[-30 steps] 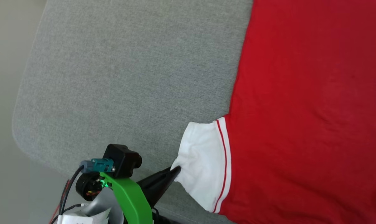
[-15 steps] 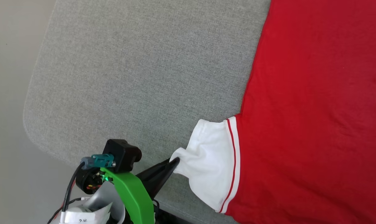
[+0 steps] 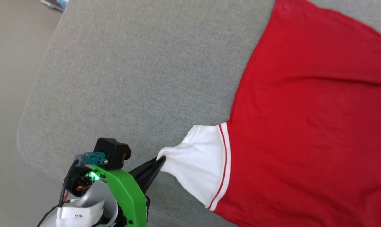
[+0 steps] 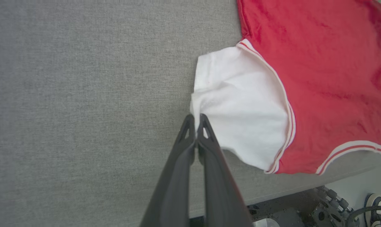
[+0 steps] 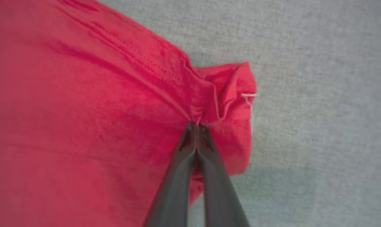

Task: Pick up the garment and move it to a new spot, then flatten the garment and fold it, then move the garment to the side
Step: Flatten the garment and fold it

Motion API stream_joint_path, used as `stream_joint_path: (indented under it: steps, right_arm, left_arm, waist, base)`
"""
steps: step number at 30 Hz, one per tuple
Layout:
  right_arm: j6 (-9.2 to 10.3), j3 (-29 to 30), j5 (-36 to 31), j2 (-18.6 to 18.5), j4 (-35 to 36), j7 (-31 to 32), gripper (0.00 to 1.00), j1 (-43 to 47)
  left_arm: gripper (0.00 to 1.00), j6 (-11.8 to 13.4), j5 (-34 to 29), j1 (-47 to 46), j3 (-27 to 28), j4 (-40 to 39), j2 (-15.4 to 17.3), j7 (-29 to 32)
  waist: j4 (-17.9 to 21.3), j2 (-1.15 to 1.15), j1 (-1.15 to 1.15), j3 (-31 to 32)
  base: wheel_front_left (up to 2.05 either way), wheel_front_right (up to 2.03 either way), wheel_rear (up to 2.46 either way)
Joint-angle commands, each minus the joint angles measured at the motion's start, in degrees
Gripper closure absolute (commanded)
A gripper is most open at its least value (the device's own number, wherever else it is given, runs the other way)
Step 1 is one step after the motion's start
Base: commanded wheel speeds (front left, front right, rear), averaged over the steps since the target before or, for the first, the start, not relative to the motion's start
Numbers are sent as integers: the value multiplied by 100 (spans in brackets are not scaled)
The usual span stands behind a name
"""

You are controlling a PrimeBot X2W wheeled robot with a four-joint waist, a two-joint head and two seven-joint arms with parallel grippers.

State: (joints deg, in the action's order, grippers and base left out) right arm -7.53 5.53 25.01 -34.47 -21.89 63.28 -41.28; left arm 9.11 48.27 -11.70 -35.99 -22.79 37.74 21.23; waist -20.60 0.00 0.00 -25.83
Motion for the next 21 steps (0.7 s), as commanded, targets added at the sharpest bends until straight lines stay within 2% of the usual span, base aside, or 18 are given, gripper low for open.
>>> stream_joint_path:
  steps: [1, 7, 13, 21]
  right_arm:
    - [4, 9, 36, 55, -52, 10, 100, 342]
    - [4, 66, 220, 232, 245, -143, 100, 1253]
    - [4, 165, 483, 255, 692, -194, 100, 2212]
    - [4, 525, 648, 387, 1377, -35, 100, 3392]
  left_arm:
    - [100, 46, 18, 47, 33, 54, -7, -22]
    - [100, 123, 128, 205, 71, 219, -20, -66]
    - [100, 277, 229, 440, 141, 356, -36, -163]
    - [100, 403, 339, 681, 231, 484, -217, -457]
  waist:
    - [374, 0, 0, 519]
    - [724, 0, 0, 1018]
    - [1033, 0, 0, 1498]
    - [1286, 0, 0, 1928]
  base:
    - [0, 0, 0]
    - [0, 0, 0]
    - [0, 0, 0]
    - [0, 0, 0]
